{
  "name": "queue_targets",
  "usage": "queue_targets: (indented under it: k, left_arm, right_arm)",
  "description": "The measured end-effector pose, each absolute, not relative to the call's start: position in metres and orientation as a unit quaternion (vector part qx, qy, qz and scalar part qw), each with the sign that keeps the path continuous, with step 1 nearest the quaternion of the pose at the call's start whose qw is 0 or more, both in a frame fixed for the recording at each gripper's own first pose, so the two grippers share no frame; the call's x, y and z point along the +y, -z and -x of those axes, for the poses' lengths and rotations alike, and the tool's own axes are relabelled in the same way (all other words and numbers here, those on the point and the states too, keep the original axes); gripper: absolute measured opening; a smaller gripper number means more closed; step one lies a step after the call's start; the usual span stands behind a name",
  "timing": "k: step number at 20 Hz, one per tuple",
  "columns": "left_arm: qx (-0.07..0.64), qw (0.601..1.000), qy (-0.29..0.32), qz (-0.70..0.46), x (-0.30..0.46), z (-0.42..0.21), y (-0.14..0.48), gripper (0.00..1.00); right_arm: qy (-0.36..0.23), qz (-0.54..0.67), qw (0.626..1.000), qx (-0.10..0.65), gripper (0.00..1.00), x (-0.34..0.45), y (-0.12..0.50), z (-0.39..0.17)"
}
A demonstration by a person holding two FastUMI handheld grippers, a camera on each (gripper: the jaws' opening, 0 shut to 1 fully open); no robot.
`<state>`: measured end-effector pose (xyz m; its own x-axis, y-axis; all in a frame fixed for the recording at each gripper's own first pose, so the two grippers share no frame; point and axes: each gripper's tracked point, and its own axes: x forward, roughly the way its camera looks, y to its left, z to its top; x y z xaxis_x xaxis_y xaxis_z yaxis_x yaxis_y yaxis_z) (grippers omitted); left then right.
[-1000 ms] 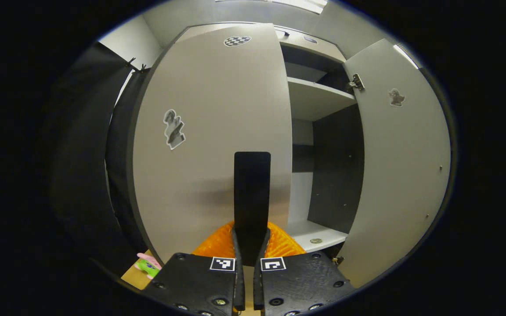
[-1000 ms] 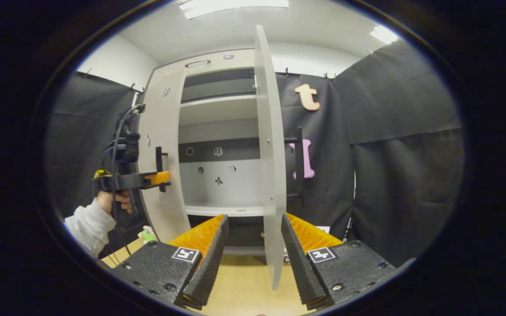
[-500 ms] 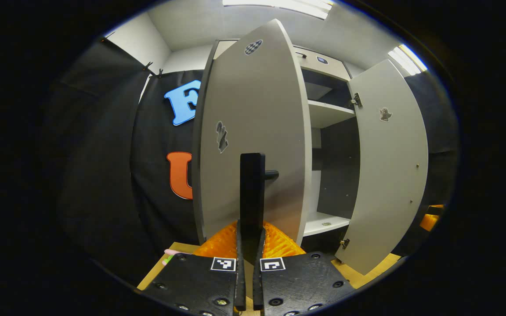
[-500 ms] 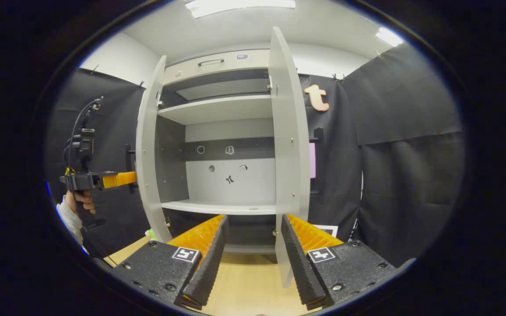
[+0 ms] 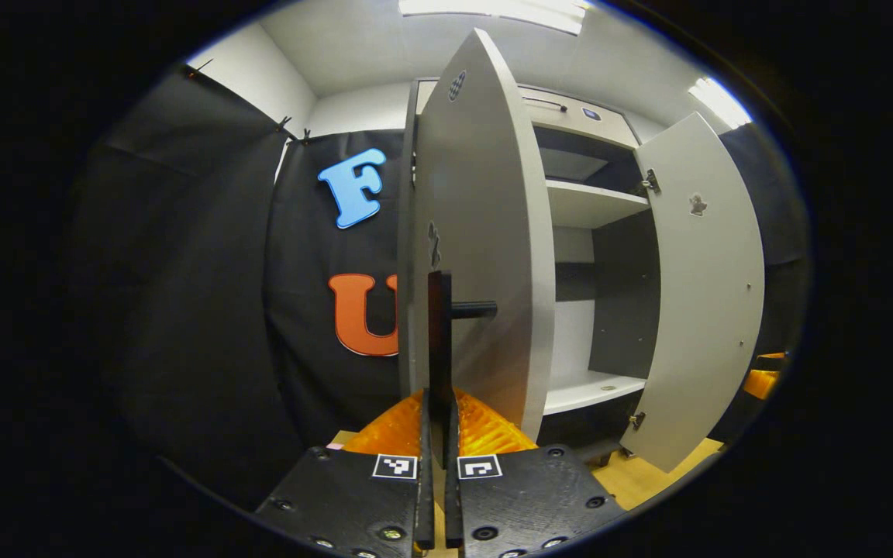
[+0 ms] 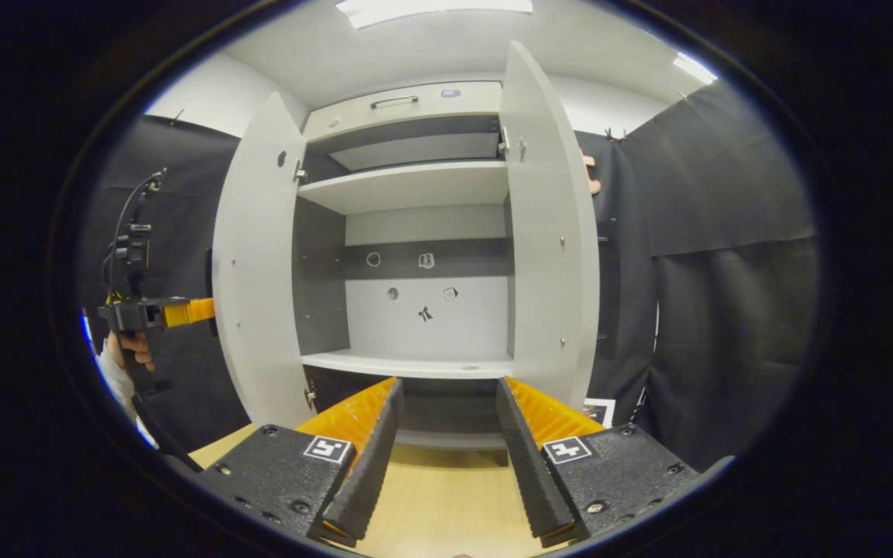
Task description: Open the right door of the double-door shoe cabinet with the right hand, and open the left door with the left hand.
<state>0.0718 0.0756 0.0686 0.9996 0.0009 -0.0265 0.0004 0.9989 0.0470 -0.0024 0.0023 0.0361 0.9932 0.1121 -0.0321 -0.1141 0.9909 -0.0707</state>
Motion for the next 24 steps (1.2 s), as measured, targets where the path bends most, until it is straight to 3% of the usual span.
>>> queue_targets:
  k: [4, 6, 11, 14, 18, 21, 24]
  left_arm:
    - [-0.007, 0.998, -0.052, -0.035, 0.122, -0.068, -0.081, 0.04]
    - [-0.005, 0.999, -0.032, -0.013, 0.126, -0.074, -0.080, 0.00]
    - [-0.004, 1.000, -0.017, -0.019, 0.128, -0.067, -0.078, 0.00]
    - [0.006, 0.999, -0.028, -0.020, 0.132, -0.031, -0.071, 0.02]
    - [-0.009, 1.000, -0.011, 0.003, 0.093, 0.005, -0.070, 0.00]
    - [-0.003, 0.999, 0.030, 0.010, 0.036, -0.003, -0.054, 0.00]
    - [0.001, 1.000, 0.022, -0.015, 0.007, -0.020, -0.041, 0.00]
  right_arm:
    - [-0.054, 0.037, 0.998, 0.010, 0.76, 0.004, -0.037, -0.002]
    - [-0.057, 0.030, 0.998, 0.011, 0.76, 0.005, -0.037, -0.003]
    - [-0.048, 0.029, 0.998, 0.016, 0.76, 0.002, -0.035, -0.008]
    - [-0.038, 0.042, 0.998, 0.017, 0.76, -0.002, -0.034, -0.009]
    - [-0.036, 0.065, 0.997, 0.027, 0.76, 0.000, -0.030, -0.014]
    - [-0.039, 0.067, 0.997, 0.018, 0.76, 0.008, -0.035, -0.015]
    - [-0.033, 0.055, 0.998, 0.002, 0.76, 0.008, -0.040, -0.009]
